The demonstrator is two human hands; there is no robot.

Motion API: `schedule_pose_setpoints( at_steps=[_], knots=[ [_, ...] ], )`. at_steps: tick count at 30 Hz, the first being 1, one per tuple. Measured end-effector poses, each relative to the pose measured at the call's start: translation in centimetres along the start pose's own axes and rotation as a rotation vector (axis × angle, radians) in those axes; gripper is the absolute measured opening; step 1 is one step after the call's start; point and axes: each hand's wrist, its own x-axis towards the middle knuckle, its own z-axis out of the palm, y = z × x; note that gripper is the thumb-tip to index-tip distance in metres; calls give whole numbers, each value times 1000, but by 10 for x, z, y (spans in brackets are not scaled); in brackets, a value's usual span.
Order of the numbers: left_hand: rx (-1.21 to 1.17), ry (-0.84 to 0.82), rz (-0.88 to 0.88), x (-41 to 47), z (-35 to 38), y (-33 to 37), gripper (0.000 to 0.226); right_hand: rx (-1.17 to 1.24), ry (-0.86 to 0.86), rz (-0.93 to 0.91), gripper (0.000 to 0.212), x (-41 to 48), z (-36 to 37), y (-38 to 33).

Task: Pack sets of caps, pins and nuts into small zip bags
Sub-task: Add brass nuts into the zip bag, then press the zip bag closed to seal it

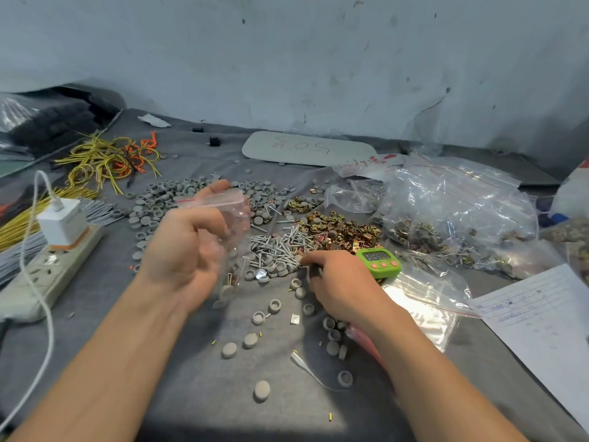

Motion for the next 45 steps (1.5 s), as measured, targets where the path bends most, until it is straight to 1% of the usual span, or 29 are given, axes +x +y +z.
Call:
schedule_pose_setpoints(
  at_steps=[2, 3, 4, 5, 6, 8, 9, 10, 11, 12, 13, 15, 16, 18, 19, 20, 22, 24, 26, 28, 30, 33, 34, 35, 37, 38, 39, 43, 45],
  knots=[
    [-95, -16, -66, -1, -4, 6, 67, 5, 60, 3, 39, 1, 2, -2],
    [-127, -31, -100, -2, -5, 7, 63, 54, 111, -7, 33, 1, 3, -2],
    [-154, -52, -134, -2, -6, 8, 60, 154, 142, -23, 28, 0, 5, -4],
    [-180, -73, -165, -2, -7, 8, 58, 317, 129, -43, 26, -2, 5, -7],
    [-204, -92, -191, -2, -7, 8, 56, 531, 59, -59, 27, -4, 5, -11],
    [-244, -117, -226, -1, -7, 8, 52, 988, -239, -91, 37, -10, 4, -21],
    [-257, -126, -243, 0, -7, 8, 50, 1163, -393, -113, 45, -13, 5, -25],
    [-267, -132, -260, 0, -7, 8, 49, 1292, -522, -145, 51, -16, 6, -28],
    [-273, -134, -275, 0, -7, 8, 48, 1364, -606, -180, 52, -19, 6, -31],
    [-276, -134, -286, 1, -6, 8, 47, 1382, -639, -204, 48, -21, 7, -34],
    [-272, -128, -287, 1, -7, 8, 45, 1364, -632, -221, 40, -23, 7, -36],
    [-243, -98, -276, 4, -7, 7, 44, 1322, -581, -209, 21, -25, 7, -40],
    [-215, -82, -272, 5, -7, 7, 46, 1313, -556, -193, 16, -25, 6, -41],
    [-90, -59, -272, 7, -7, 6, 56, 1304, -493, -164, 24, -26, 5, -41],
    [5, -46, -276, 8, -8, 5, 56, 1297, -463, -152, 28, -26, 5, -41],
    [104, -25, -277, 9, -8, 4, 49, 1281, -431, -139, 28, -27, 4, -41],
    [232, 47, -260, 13, -9, 0, 26, 1211, -347, -99, 24, -28, 3, -39],
    [236, 129, -228, 17, -11, -5, 14, 1070, -227, -42, 21, -26, 3, -35],
    [261, 157, -180, 19, -13, -8, 14, 899, -132, -5, 23, -24, 4, -31],
    [335, 128, -134, 20, -14, -12, 16, 807, -122, 7, 22, -23, 4, -28],
    [380, 47, -114, 17, -13, -16, 17, 840, -103, 8, 24, -23, 3, -27],
    [475, -124, -93, 11, -7, -19, 22, 1057, -53, -112, 43, -22, -4, -23],
    [509, -164, -83, 9, -5, -20, 25, 1117, -51, -155, 42, -22, -8, -21],
    [546, -193, -68, 7, -3, -21, 27, 1155, -38, -170, 37, -22, -11, -20],
    [606, -220, -31, 5, 0, -21, 28, 1160, 38, -121, 18, -20, -15, -16],
    [625, -214, -17, 4, 1, -21, 27, 1152, 85, -83, 12, -20, -17, -14],
    [639, -192, 0, 3, 1, -21, 24, 1155, 123, -55, 11, -19, -18, -12],
    [658, -19, 52, 5, -3, -19, 5, 1184, 207, -4, 16, -20, -25, -8],
    [655, 29, 49, 7, -5, -17, 9, 1182, 223, 12, 15, -20, -26, -8]
  ],
)
